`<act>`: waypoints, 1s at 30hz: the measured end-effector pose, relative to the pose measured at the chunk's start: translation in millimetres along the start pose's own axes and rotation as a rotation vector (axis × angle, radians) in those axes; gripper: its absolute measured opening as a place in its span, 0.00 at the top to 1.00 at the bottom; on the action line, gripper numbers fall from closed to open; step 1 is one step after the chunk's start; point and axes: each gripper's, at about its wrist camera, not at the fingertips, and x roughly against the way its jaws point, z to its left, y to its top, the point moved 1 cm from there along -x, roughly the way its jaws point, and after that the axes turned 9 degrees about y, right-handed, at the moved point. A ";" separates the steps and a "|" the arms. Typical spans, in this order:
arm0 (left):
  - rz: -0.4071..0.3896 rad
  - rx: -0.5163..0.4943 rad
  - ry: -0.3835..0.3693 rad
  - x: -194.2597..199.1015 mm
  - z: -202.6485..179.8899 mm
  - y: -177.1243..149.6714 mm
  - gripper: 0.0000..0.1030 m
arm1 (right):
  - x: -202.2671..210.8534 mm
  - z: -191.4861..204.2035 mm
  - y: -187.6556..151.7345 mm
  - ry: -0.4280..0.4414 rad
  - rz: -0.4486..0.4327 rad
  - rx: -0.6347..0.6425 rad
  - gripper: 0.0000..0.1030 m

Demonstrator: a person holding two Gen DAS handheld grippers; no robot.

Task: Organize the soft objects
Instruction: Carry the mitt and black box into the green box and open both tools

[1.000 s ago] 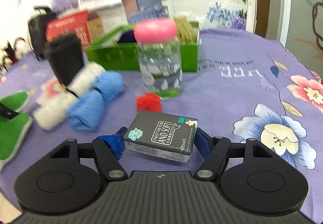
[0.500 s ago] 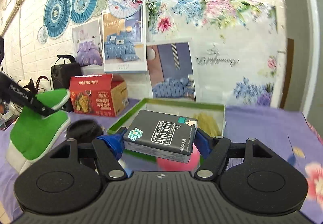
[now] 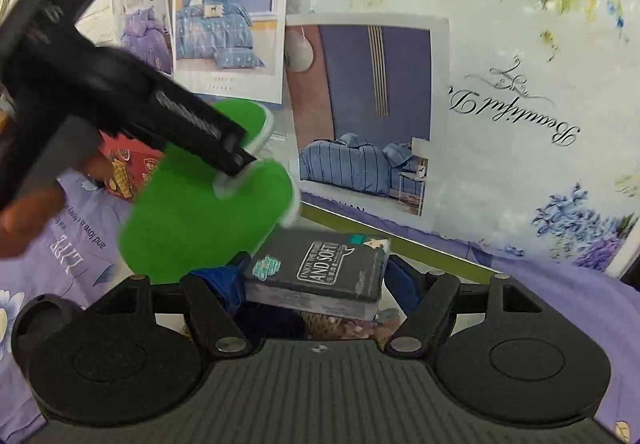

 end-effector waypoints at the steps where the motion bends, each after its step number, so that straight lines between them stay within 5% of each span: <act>1: -0.006 -0.003 0.005 -2.5 0.7 0.2 0.32 | -2.2 -0.8 1.8 0.006 0.000 0.004 0.42; 8: -0.003 0.002 -0.011 -5.1 4.7 3.1 0.32 | -8.1 -5.2 4.2 0.009 -0.019 -0.024 0.41; 11: 0.001 0.014 -0.103 2.3 1.3 5.1 0.32 | -3.6 -5.1 3.0 0.008 -0.024 -0.043 0.41; 16: -0.111 0.004 0.067 24.0 -4.6 15.2 0.32 | 0.3 -3.7 -1.2 -0.019 -0.010 -0.039 0.41; 19: -0.102 0.005 0.016 33.6 -3.3 17.8 0.32 | 3.1 -4.3 -3.3 -0.018 -0.012 -0.048 0.41; 30: -0.173 -0.063 0.033 95.3 -21.3 -25.8 0.32 | 47.4 19.4 -5.6 -0.034 -0.053 -0.026 0.41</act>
